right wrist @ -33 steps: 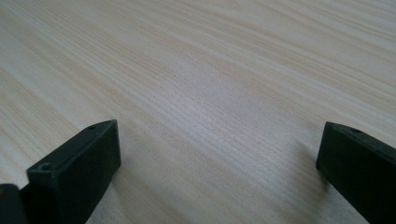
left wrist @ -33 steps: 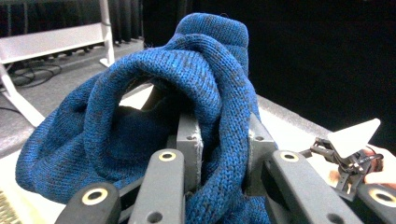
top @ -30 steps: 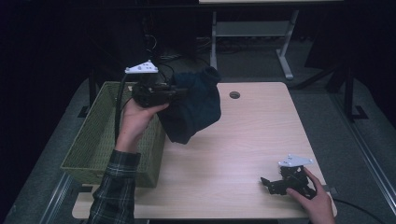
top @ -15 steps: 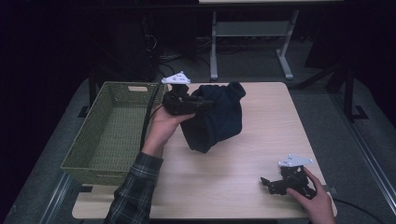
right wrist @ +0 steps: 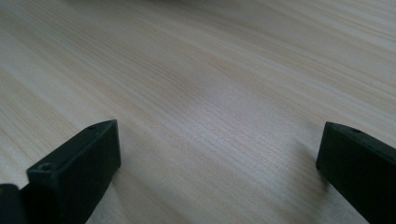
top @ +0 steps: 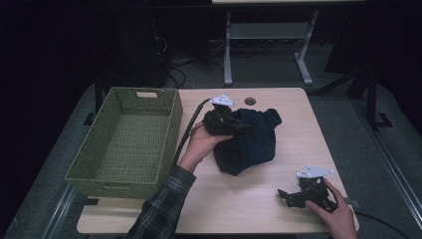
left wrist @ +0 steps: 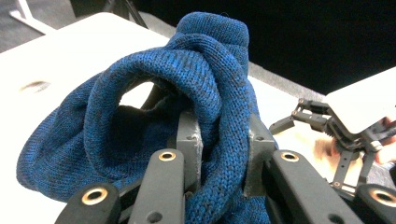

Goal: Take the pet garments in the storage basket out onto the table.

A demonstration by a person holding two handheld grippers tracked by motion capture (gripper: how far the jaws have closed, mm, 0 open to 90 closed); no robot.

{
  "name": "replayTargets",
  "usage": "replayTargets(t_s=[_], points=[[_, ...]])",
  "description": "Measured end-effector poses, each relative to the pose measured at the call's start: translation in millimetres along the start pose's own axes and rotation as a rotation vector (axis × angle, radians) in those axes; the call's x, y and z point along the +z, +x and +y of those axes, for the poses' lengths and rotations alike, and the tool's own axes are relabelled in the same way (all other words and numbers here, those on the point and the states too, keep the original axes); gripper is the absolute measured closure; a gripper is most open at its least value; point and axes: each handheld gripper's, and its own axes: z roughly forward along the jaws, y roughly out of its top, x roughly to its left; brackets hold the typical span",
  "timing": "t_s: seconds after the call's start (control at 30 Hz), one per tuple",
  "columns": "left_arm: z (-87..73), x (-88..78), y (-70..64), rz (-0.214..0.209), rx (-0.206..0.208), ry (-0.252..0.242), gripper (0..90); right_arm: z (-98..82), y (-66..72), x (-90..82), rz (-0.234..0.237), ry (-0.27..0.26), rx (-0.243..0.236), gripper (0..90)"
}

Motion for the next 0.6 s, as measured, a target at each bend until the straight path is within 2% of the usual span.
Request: replayTargets(t_s=[0.1, 0.17, 0.3, 0.33, 0.4, 0.57, 0.6], points=[[-6.2, 19.9, 0.3, -0.004, 0.0, 0.032, 73.3, 0.0, 0.2, -0.2, 0.001, 0.003, 0.003, 0.0], [-7.8, 24.8, 1.1, -0.002, 0.004, 0.041, 73.2, 0.0, 0.3, -0.3, 0.001, 0.005, 0.004, 0.0], [-17.8, 46.9, 3.1, -0.005, -0.022, 0.081, 73.1, 0.0, 0.5, -0.2, 0.002, 0.005, 0.007, 0.0], [-17.8, 46.9, 3.1, -0.005, -0.022, 0.081, 72.9, 0.0, 0.5, -0.2, 0.002, 0.005, 0.007, 0.0], [-23.5, 57.7, 4.6, -0.005, -0.024, 0.107, 72.5, 0.0, 0.6, -0.2, 0.003, 0.004, 0.009, 0.0], [-26.1, 64.8, 6.7, -0.005, -0.024, 0.119, 71.9, 0.0, 0.4, -0.2, 0.002, 0.002, 0.005, 0.0], [-27.3, 68.4, 7.4, -0.003, -0.006, 0.129, 71.3, 0.0, 0.3, -0.1, 0.001, 0.002, 0.003, 0.0]])
